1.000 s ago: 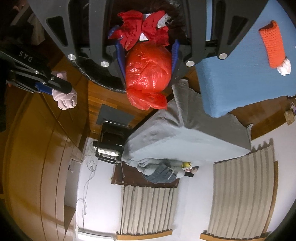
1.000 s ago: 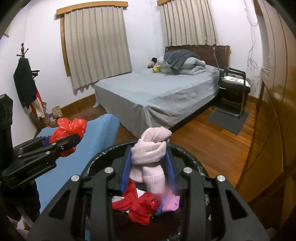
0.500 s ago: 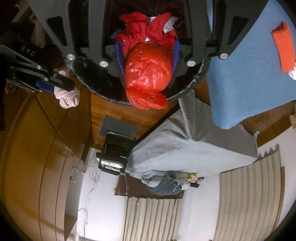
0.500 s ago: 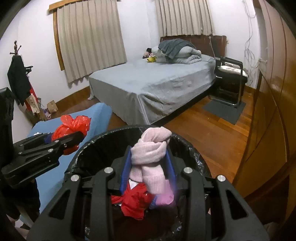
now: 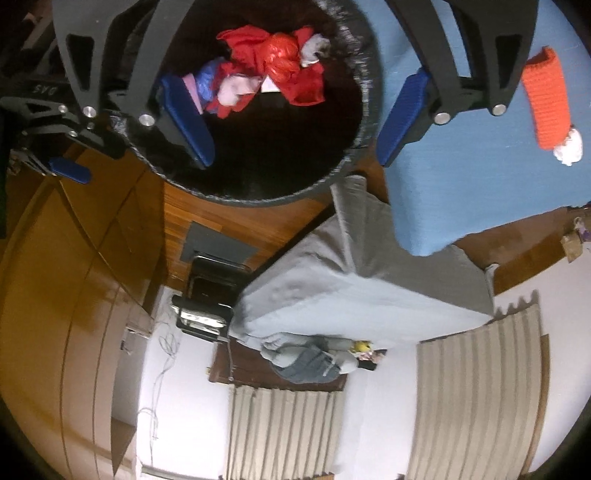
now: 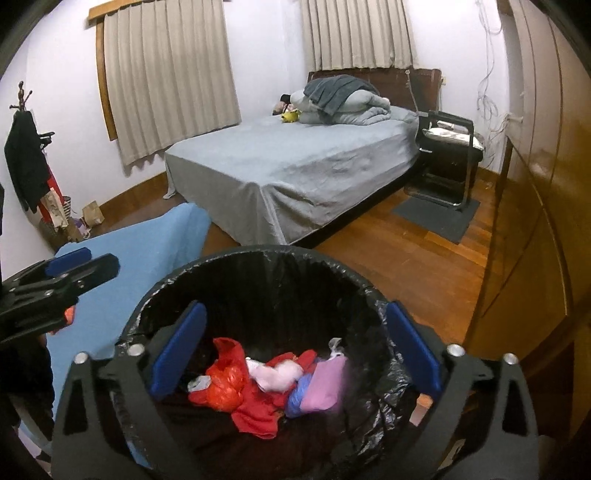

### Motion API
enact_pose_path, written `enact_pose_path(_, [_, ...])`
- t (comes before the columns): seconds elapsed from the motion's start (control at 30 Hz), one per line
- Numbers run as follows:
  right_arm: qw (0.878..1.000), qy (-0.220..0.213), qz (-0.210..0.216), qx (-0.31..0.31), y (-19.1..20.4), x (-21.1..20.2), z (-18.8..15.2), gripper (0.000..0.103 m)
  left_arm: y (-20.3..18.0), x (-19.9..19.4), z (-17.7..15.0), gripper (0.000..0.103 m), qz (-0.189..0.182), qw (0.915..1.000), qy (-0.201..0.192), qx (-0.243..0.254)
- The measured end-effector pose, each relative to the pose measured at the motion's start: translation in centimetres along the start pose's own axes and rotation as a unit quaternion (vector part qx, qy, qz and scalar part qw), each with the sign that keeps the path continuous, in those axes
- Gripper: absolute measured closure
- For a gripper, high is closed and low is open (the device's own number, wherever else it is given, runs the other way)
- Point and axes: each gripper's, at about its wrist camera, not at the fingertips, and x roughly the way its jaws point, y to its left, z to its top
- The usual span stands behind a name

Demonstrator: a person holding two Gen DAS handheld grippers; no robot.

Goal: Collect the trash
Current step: 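Move both tools back toward the orange net and white tissue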

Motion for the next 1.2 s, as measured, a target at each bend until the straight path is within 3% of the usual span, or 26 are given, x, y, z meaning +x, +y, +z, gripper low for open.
enact_pose_path(0.27, [0.999,-0.014,0.025,-0.018,3.1,-0.9,0.7,0.006,4.8,-3.7,-1.2,0.007,0.057,0.9975,-0.017,-0.038])
enact_pose_path(0.43, [0.998,-0.018,0.056,-0.038,7.2,-0.3,1.9,0.006,8.7,-6.2,-2.2,0.007,0.099,0.9924,-0.028,-0.068])
enact_pose_path(0.83, [0.984,-0.017,0.142,-0.101,19.7,2.6,3.4,0.006,20.4,-12.0,-6.0,0.007,0.217,0.9664,-0.040,-0.131])
enact_pose_path(1.2, [0.972,-0.009,0.193,-0.136,29.0,5.4,2.9,0.006,27.0,-14.2,-8.8,0.007,0.272,0.9474,-0.037,-0.164])
